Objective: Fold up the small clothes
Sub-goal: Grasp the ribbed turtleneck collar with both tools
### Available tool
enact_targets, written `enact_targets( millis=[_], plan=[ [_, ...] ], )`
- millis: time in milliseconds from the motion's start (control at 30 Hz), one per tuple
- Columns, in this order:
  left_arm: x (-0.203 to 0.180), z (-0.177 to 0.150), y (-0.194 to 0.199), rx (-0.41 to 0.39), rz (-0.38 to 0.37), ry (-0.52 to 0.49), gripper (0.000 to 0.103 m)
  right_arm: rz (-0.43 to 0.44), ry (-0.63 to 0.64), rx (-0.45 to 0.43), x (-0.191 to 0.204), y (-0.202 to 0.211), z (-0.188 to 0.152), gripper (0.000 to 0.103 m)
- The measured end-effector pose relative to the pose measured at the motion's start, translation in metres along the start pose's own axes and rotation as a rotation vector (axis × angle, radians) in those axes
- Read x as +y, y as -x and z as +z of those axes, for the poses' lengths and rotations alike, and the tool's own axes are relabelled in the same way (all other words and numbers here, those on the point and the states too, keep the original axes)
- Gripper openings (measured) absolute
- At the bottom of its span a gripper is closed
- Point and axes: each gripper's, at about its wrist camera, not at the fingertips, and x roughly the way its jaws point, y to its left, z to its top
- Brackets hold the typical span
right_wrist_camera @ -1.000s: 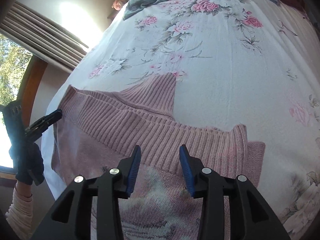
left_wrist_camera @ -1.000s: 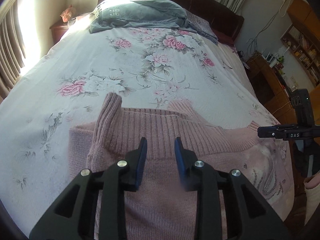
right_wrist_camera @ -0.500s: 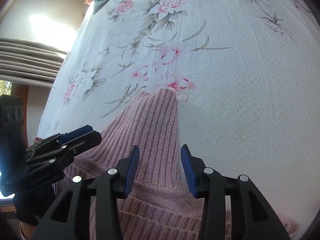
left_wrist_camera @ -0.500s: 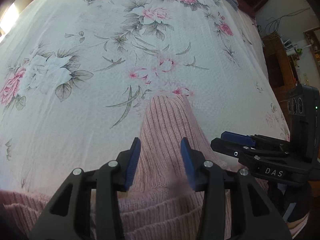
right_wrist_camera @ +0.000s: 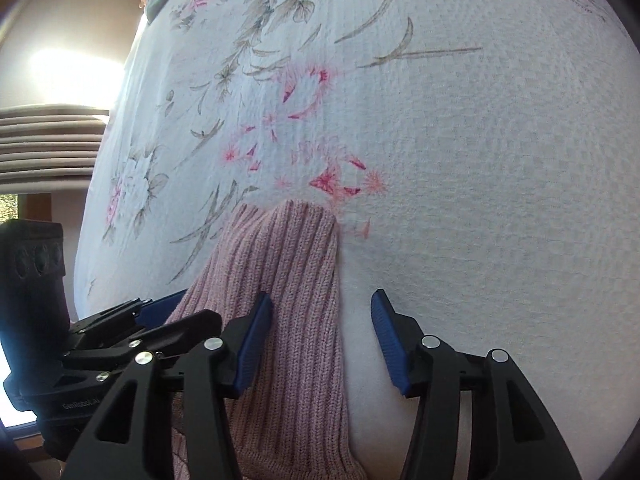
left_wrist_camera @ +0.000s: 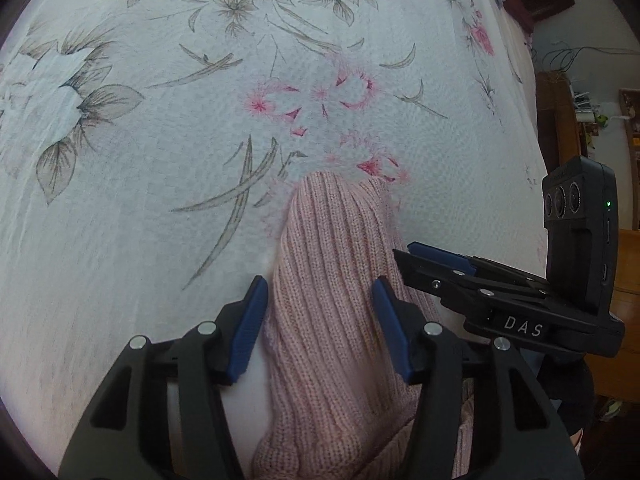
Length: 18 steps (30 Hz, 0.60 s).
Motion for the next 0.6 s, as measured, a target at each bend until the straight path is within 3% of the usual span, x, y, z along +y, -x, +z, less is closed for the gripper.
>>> enact_targets(
  millis=[133, 167, 200, 300, 467, 600],
  plan=[
    [0.004, 0.002, -0.004, -0.020, -0.050, 0.004, 0.028, 0.070, -0.006, -0.009, 0.001, -0.002, 0.001, 0.030],
    [0.005, 0.002, -0.004, -0.031, -0.070, 0.002, 0.016, 0.073, 0.003, -0.017, 0.002, -0.001, 0.000, 0.024],
    [0.004, 0.001, -0.002, -0.049, -0.086, -0.004, 0.010, 0.077, 0.012, -0.032, 0.006, 0.001, -0.001, 0.016],
    [0.004, -0.005, 0.011, -0.134, -0.157, -0.047, 0.010, 0.099, 0.042, -0.105, 0.015, 0.013, -0.005, 0.009],
    [-0.001, -0.022, 0.055, -0.313, -0.320, -0.108, 0.009, 0.245, 0.060, -0.232, 0.021, 0.059, -0.015, 0.008],
    [-0.026, -0.042, 0.089, -0.417, -0.379, -0.221, 0.010, 0.300, 0.145, -0.313, 0.033, 0.103, -0.037, 0.008]
  ],
)
